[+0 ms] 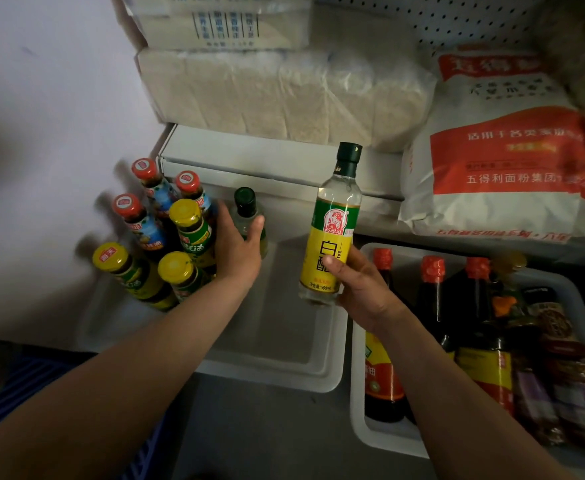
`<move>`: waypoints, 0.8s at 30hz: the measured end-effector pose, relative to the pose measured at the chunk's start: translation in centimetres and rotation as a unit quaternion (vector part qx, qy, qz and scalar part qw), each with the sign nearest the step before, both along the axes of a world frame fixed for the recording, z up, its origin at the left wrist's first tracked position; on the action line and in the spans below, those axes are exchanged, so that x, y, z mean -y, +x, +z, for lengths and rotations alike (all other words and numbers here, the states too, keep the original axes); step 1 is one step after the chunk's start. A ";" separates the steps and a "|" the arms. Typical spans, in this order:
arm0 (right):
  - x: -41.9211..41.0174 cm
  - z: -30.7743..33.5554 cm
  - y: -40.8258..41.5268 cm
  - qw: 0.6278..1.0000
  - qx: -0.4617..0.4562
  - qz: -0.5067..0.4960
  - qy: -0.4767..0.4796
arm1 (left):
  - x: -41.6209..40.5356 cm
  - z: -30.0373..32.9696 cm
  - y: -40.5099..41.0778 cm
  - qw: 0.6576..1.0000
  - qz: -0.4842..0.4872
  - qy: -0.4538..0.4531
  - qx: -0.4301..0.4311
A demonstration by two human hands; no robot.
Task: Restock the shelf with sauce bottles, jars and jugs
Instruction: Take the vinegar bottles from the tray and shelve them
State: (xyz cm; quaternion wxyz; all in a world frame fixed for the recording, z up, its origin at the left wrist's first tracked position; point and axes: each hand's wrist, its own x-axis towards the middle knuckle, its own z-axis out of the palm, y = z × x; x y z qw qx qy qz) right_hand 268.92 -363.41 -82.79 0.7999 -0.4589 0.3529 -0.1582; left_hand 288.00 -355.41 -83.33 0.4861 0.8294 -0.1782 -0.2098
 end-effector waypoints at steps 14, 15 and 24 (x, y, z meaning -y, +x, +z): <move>0.3 -0.5 -0.2 1.000 0.004 -0.008 0.030 | 1.1 -0.7 0.7 0.999 -0.042 0.009 -0.007; 0.3 -0.6 -0.2 0.999 0.007 -0.006 0.031 | 1.1 -0.6 0.7 0.999 -0.046 0.016 -0.012; 0.4 -0.9 0.0 0.999 0.020 0.000 0.039 | 0.8 -0.6 0.8 0.998 -0.050 -0.016 -0.034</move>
